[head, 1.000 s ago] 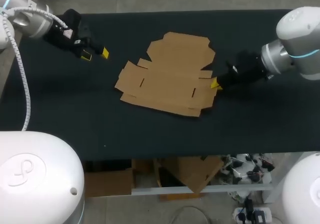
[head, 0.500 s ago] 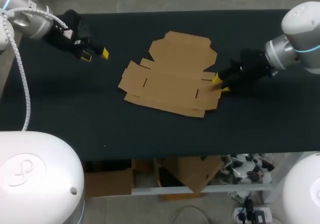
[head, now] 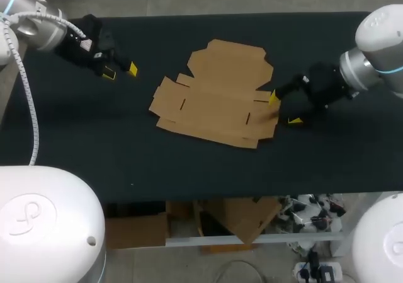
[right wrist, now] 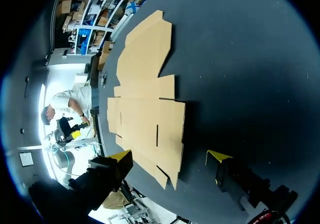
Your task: Assemble the packaging by folding the flat box into shape, placing the metal phone stand inside, and closing the box properly
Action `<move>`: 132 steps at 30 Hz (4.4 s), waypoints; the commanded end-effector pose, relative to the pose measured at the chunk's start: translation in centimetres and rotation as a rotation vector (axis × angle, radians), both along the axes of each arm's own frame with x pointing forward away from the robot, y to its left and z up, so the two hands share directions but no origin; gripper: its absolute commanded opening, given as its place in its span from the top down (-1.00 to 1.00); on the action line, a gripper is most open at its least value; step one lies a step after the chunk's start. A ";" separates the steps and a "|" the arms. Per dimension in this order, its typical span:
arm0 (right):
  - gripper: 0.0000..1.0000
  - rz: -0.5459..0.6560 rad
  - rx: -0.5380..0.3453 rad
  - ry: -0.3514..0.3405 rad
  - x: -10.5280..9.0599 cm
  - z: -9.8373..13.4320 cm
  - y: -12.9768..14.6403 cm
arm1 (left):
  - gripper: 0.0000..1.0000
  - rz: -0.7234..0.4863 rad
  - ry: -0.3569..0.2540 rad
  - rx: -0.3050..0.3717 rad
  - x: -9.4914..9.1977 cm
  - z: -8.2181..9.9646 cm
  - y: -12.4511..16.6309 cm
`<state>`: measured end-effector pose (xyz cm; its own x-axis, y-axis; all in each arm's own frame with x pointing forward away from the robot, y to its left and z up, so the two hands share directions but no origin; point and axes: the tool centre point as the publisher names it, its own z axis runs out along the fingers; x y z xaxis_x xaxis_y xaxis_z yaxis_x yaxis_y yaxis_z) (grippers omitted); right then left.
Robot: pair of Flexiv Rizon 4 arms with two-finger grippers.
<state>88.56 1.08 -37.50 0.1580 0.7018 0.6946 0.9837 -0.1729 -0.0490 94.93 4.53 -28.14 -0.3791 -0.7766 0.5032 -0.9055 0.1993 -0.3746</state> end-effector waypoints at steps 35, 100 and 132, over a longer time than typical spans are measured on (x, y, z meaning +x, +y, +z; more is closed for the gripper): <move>-1.00 -0.043 -0.022 0.065 -3.2 1.9 -3.1 | -1.00 0.209 0.127 0.015 -5.1 1.6 -1.2; 1.00 0.055 0.103 0.101 1.4 -2.8 0.9 | -1.00 0.209 0.127 0.015 -5.1 1.6 -1.2; 1.00 0.316 0.081 -0.008 -0.7 -1.9 -0.2 | -1.00 0.209 0.127 0.015 -5.1 1.6 -1.2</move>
<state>87.75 1.11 -39.48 -0.0594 0.6634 0.7459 0.9898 0.1363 -0.0424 89.90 3.36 -26.69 -0.1467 -0.8362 0.5284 -0.9664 0.0070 -0.2571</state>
